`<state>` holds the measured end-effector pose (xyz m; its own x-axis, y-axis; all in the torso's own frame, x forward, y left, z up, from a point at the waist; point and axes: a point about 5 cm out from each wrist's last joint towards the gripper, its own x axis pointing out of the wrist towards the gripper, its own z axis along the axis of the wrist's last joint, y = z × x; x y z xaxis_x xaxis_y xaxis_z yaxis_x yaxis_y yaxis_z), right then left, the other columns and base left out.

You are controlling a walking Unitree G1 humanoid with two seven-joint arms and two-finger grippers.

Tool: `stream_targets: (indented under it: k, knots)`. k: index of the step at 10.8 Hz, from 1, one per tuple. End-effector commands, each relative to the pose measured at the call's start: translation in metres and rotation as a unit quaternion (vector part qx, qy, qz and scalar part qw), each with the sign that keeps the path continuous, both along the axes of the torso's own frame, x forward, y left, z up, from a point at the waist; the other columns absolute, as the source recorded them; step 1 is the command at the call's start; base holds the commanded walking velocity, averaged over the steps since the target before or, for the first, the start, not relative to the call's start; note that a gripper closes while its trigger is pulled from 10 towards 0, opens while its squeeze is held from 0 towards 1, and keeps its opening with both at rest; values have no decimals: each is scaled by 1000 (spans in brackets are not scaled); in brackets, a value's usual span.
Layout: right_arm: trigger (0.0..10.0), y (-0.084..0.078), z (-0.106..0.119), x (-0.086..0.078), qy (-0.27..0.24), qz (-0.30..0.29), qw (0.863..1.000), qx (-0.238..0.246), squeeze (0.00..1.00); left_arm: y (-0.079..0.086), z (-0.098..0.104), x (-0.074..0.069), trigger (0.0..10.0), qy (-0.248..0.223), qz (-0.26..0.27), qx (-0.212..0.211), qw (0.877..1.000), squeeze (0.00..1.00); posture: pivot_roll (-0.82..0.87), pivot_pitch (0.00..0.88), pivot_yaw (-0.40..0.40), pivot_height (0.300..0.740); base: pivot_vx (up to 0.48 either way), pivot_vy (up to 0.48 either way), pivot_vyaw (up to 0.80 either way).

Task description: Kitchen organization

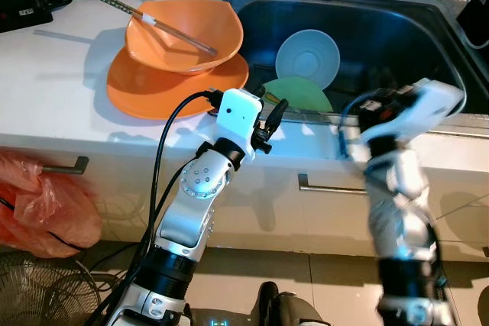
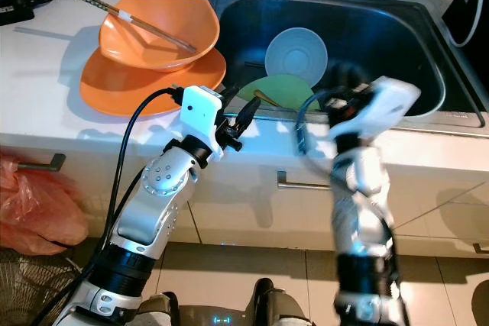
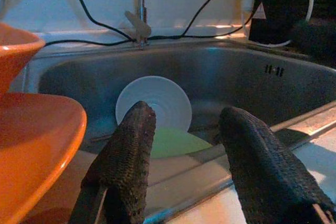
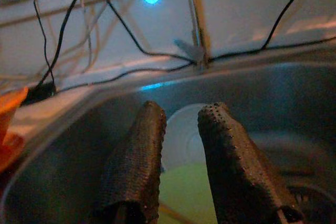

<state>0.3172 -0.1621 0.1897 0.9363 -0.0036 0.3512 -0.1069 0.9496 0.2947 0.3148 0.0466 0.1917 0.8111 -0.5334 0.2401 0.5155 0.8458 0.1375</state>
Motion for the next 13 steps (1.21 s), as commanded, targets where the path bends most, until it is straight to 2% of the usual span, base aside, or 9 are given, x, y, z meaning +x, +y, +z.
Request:
stream_targets:
  k: [1,5,8,10,11,13]
  knots:
    - [10000,-1,-1,-4,2,-2,1000,-2,0,-2,-1,1,10000,3,6,1,1000,0,108,210,-66,740,0,0,0]
    - [10000,0,-19,-13,15,-4,1000,-26,0,3,1,5,10000,-7,29,-11,1000,0,101,205,-64,740,0,0,0]
    - [10000,1,-23,-13,19,-5,999,-27,0,3,1,5,10000,-9,28,-14,999,0,99,200,-60,740,0,0,0]
    - [10000,-4,-29,-14,27,-10,998,-55,0,4,-3,1,10000,-6,25,-11,1000,0,98,197,-59,740,0,0,0]
    - [10000,-7,-29,-17,26,-21,998,-54,0,10,-5,-2,10000,-4,35,-22,999,0,95,199,-56,740,0,0,0]
    - [10000,-3,-32,-19,28,-20,997,-69,0,14,-15,-9,10000,3,33,-12,999,0,98,200,-55,740,0,0,0]
